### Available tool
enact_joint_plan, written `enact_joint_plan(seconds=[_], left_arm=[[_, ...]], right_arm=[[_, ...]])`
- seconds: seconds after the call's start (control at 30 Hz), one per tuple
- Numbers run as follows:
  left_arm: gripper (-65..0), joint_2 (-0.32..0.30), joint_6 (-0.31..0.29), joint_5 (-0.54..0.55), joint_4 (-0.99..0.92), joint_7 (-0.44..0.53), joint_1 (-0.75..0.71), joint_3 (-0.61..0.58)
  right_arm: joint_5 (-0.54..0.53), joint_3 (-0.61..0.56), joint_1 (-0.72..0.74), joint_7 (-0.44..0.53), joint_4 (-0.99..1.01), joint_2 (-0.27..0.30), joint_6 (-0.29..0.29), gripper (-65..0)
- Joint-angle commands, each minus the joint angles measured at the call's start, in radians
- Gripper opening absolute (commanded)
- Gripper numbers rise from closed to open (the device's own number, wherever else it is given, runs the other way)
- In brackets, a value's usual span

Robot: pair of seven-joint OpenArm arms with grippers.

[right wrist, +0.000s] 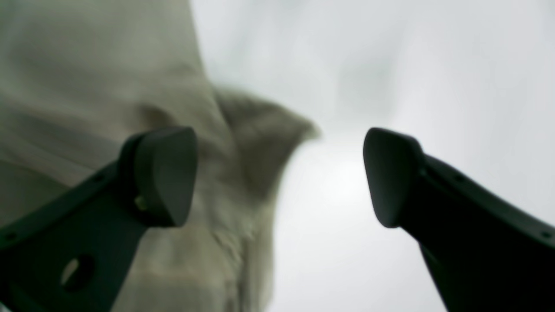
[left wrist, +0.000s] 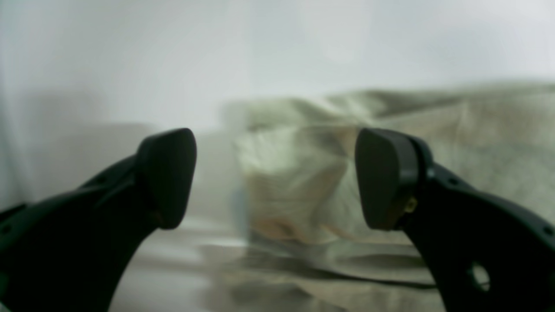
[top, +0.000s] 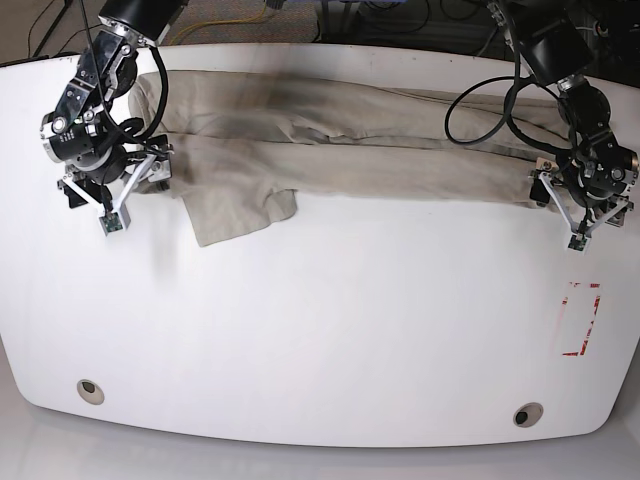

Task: Layout the t-shirt on the table in an organized manner, then fold the t-shirt properly
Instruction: 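Release the hem and move the right gripper to the sleeve fold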

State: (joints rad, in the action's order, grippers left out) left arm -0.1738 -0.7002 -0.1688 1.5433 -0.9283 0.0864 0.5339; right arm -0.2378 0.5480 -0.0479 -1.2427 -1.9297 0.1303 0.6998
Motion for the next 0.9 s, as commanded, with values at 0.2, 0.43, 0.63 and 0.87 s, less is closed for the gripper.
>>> enact_joint_plan(seconds=[0.2, 0.43, 0.63, 0.87], left_arm=[[-10.0, -0.013, 0.002, 0.002, 0.121, -0.077, 0.026, -0.001], [-10.0, -0.013, 0.002, 0.002, 0.224, -0.079, 0.020, -0.001], [-10.1, -0.016, 0.002, 0.001, 0.243, -0.079, 0.019, 0.001], [-10.1, -0.017, 0.002, 0.001, 0.245, -0.079, 0.009, 0.007]], right_arm=[[-0.045, -0.073, 0.133, 0.013, 0.143, -0.024, -0.002, -8.9], [-0.025, -0.079, 0.222, 0.070, 0.359, -0.064, -0.002, -8.9], [-0.008, -0.081, 0.262, 0.148, 0.499, -0.065, -0.002, -8.9], [-0.008, -0.092, 0.267, 0.177, 0.553, -0.060, -0.002, -9.0]])
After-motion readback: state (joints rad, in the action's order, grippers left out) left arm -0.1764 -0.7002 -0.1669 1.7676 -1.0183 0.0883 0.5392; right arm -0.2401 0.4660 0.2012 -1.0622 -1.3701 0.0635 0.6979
